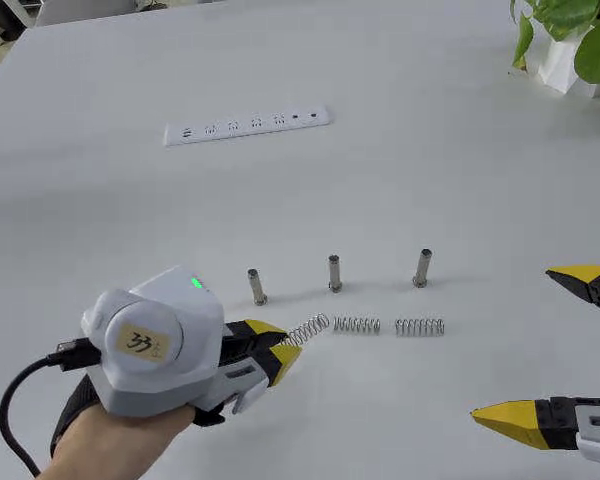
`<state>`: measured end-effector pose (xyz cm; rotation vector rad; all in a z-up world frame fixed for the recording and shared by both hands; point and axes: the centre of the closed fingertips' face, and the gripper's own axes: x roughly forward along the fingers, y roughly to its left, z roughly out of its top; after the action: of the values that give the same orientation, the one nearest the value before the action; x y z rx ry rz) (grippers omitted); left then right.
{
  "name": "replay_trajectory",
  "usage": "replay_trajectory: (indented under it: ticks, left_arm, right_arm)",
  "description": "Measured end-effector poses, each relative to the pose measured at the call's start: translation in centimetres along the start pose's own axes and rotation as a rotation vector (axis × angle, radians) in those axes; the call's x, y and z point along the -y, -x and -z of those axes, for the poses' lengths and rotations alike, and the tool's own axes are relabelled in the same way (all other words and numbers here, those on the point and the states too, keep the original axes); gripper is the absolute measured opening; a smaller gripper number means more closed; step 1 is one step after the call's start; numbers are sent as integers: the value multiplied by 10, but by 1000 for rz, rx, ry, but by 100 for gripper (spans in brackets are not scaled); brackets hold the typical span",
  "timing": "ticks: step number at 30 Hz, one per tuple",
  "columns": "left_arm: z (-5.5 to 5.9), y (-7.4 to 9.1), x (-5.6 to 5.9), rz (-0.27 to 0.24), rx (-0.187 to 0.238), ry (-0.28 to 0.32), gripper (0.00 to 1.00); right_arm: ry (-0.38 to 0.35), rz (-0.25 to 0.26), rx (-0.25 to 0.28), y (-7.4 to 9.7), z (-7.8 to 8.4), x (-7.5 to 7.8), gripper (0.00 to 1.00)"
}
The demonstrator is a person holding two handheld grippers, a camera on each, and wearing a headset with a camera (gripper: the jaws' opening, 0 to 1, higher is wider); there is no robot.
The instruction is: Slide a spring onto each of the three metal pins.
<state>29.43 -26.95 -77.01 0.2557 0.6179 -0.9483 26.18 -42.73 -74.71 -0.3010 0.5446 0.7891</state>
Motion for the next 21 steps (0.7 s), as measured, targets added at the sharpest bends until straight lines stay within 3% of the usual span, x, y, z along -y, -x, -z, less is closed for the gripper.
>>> replay_trajectory:
  ticks: [6, 15, 21]
  left_arm:
    - [-11, 1, 12, 14, 43, -9, 7]
    - [-16, 3, 21, 32, 76, -14, 7]
    - [-22, 6, 24, 41, 101, -26, 7]
  right_arm:
    - [-16, -48, 41, -3, -15, -5, 89]
    - [13, -100, 49, -19, -28, -14, 82]
    - [-18, -152, 87, -30, -42, -25, 74]
